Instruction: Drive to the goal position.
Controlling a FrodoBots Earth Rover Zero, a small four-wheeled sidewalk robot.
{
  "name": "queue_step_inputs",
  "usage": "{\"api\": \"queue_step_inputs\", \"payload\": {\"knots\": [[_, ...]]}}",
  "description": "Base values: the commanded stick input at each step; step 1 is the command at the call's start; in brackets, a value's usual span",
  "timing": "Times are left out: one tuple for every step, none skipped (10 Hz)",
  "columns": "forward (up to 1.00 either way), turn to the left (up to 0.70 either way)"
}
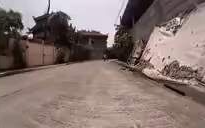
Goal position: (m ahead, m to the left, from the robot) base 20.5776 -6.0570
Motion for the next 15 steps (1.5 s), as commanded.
{"api": "queue_step_inputs", "payload": {"knots": [[0.7,0.0],[0.7,0.0],[0.7,0.0],[0.7,0.0],[0.7,0.0],[0.7,0.0],[0.7,0.0],[0.7,0.0],[0.7,0.0],[0.7,0.0],[0.7,0.0],[0.7,0.0],[0.7,0.0],[0.7,0.0],[0.7,0.0]]}}
